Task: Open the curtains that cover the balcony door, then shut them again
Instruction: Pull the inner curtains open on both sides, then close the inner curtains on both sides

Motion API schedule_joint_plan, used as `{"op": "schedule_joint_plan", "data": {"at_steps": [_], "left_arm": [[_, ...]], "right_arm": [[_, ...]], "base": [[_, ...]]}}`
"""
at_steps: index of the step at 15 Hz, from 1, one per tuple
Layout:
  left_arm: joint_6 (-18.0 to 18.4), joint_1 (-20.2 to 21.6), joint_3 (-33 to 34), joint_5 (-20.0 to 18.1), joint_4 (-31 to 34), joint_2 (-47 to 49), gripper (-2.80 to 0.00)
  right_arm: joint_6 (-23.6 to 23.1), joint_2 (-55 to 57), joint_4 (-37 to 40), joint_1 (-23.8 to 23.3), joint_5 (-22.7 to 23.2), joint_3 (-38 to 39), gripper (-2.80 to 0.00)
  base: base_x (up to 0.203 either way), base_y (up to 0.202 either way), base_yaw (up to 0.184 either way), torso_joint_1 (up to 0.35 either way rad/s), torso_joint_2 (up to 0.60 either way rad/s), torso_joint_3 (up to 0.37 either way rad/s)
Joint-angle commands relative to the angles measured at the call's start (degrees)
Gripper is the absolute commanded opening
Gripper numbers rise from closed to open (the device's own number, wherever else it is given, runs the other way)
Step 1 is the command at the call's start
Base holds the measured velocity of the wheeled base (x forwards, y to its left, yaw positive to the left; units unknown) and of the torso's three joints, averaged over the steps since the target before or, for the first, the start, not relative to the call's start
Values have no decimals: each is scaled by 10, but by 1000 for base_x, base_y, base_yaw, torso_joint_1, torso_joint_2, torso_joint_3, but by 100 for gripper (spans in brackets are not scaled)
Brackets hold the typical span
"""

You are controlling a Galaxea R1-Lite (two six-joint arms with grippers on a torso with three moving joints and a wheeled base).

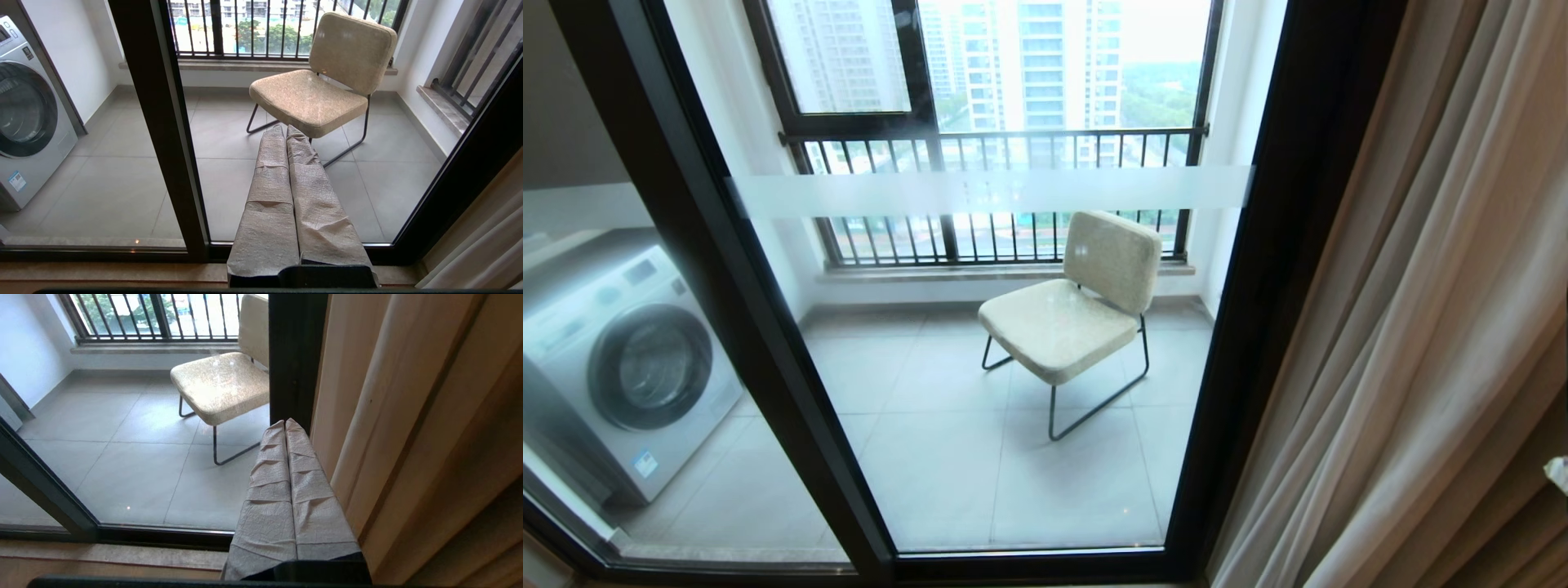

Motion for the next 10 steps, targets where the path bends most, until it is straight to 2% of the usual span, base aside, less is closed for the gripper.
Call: {"op": "schedule_joint_plan", "data": {"at_steps": [1, 4, 10], "left_arm": [[0, 0, 0, 0, 0, 0, -280], [0, 0, 0, 0, 0, 0, -280], [0, 0, 0, 0, 0, 0, -280]], "right_arm": [[0, -56, 43, 45, -52, 1, -280], [0, -131, 126, 76, -89, 1, -280], [-2, -307, 280, 84, -98, 1, -280]], "base": [[0, 0, 0, 0, 0, 0], [0, 0, 0, 0, 0, 0], [0, 0, 0, 0, 0, 0]]}}
